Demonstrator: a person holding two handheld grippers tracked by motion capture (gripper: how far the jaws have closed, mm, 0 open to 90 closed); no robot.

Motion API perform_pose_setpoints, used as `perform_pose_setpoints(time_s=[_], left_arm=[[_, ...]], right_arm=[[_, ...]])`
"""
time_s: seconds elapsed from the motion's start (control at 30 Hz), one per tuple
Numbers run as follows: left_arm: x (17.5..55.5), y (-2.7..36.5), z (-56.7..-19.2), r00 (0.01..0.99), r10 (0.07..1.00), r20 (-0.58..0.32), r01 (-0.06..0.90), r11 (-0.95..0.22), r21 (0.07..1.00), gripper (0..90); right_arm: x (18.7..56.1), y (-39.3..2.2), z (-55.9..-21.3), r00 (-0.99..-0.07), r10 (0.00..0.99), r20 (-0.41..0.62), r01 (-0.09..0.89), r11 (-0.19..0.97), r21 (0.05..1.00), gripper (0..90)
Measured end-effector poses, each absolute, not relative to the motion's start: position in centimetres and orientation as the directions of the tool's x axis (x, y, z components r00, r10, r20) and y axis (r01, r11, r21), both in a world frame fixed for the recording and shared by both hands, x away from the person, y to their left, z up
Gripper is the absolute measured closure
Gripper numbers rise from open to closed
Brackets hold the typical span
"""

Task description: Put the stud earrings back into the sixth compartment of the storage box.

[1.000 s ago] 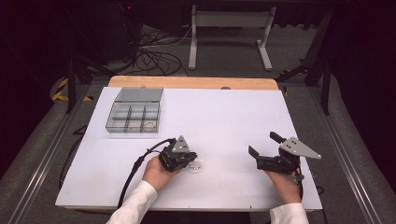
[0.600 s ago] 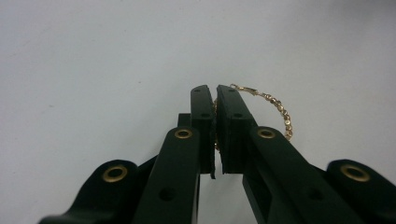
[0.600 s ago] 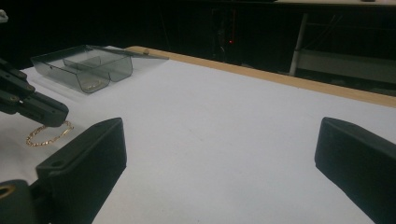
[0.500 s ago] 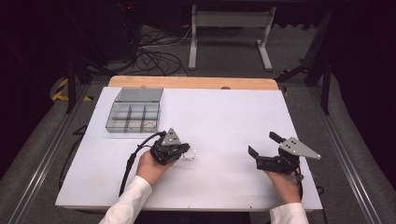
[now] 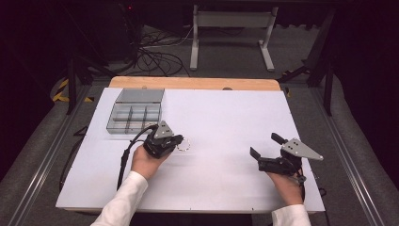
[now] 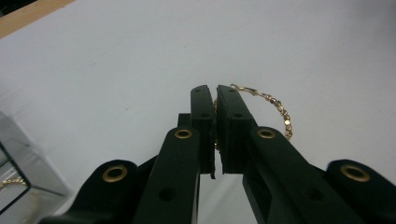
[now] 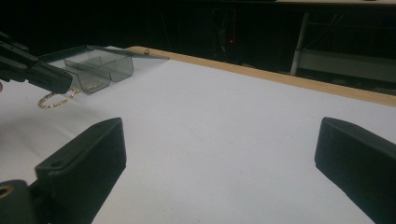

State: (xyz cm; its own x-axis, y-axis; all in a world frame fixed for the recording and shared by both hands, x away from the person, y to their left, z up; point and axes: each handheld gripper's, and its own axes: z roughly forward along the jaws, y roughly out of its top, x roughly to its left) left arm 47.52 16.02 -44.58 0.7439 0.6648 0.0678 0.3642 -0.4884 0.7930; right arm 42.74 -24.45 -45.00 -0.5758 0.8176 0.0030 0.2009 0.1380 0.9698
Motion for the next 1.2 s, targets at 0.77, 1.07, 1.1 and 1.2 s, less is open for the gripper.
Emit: perform_pose_setpoints(time_s=[0.77, 1.07, 1.1, 1.2], left_arm=[[49.5, 19.5, -43.0, 0.615, 0.785, 0.077, 0.402, -0.396, 0.825, 86.3], [50.3, 21.2, -42.8, 0.54, 0.837, 0.093, 0.411, -0.358, 0.838, 86.3], [50.3, 21.3, -42.8, 0.534, 0.84, 0.092, 0.413, -0.354, 0.839, 86.3], [50.6, 21.8, -42.8, 0.516, 0.85, 0.102, 0.413, -0.352, 0.84, 86.3]], right_arm=[[42.7, -24.5, -45.0, -0.577, 0.817, 0.004, 0.201, 0.137, 0.97, 2.5], [42.7, -24.5, -45.0, -0.578, 0.816, 0.003, 0.2, 0.138, 0.97, 2.6], [42.7, -24.5, -45.0, -0.578, 0.816, 0.003, 0.2, 0.138, 0.97, 2.6], [42.7, -24.5, -45.0, -0.578, 0.816, 0.003, 0.2, 0.137, 0.97, 2.6]])
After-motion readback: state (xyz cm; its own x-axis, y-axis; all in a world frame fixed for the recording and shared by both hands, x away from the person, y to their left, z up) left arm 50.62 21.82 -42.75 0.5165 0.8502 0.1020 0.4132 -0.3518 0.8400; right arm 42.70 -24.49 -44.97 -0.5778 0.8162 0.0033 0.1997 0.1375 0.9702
